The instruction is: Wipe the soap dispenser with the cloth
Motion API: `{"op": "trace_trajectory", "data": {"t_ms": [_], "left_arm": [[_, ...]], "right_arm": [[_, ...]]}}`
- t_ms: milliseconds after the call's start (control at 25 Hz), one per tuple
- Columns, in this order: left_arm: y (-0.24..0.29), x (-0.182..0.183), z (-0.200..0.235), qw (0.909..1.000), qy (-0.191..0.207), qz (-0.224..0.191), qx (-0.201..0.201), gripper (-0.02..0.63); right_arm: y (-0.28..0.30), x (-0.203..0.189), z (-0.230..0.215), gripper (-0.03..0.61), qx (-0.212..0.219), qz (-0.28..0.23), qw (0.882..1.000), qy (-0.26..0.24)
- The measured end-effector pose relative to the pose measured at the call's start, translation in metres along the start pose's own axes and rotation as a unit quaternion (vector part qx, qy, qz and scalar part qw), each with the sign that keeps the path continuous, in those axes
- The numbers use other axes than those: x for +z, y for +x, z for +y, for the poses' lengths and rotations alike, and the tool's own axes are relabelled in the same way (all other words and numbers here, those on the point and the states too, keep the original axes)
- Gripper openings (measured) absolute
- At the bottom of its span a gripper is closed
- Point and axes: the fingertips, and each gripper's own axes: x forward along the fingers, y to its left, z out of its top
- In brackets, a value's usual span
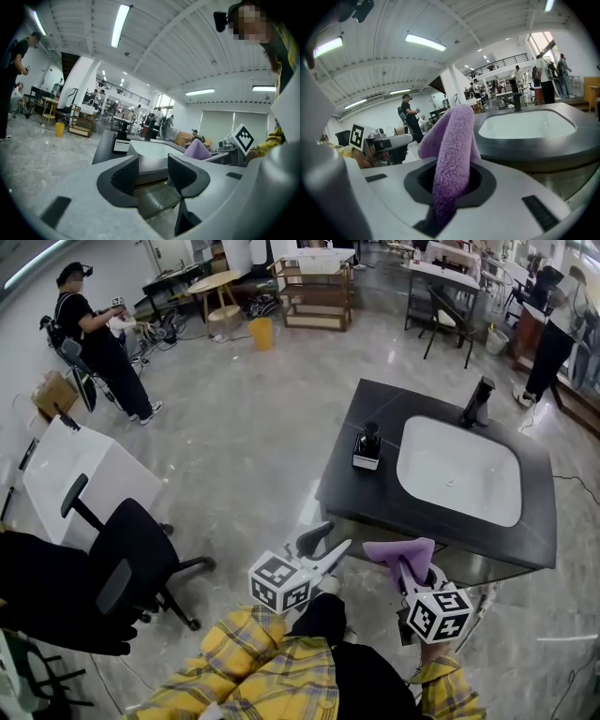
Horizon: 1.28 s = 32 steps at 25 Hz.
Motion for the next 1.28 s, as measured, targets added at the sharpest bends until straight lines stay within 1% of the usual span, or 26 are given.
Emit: {"op": "trace_trajectory", "data": {"t_ms": [200, 320, 480, 720, 1080, 1280], "left_arm": [[-0.008, 0.007, -0.011, 0.9998, 0.011, -0.012, 0.012, 0.172], [-0.012, 0.006, -0.012, 0.9999, 0.008, -0.009, 0.012, 0.17], [-0.013, 0.015, -0.007, 0.9999, 0.005, -0.014, 0.007, 0.17], [-0.014, 0.022, -0.006, 0.9997, 0.016, 0.003, -0.015, 0.169], [-0.024, 0.02, -0.001, 0.9996, 0.015, 0.014, -0.02, 0.167], [-0.028, 0.02, -0.001, 0.9998, 0.004, 0.016, -0.014, 0.164]], "right_arm": [[-0.014, -0.006, 0.001, 0.037, -0.001, -0.007, 1.0, -0.002], [-0.018, -0.013, 0.005, 0.037, 0.002, -0.005, 1.0, 0.015], [-0.02, 0.001, 0.009, 0.037, -0.005, -0.013, 1.0, 0.003], [-0.015, 0.016, 0.012, 0.037, -0.016, -0.031, 0.999, 0.022], [-0.008, 0.015, 0.026, 0.037, -0.007, -0.029, 0.999, 0.025], [-0.013, 0.02, 0.03, 0.037, -0.006, -0.028, 0.999, 0.022]]}}
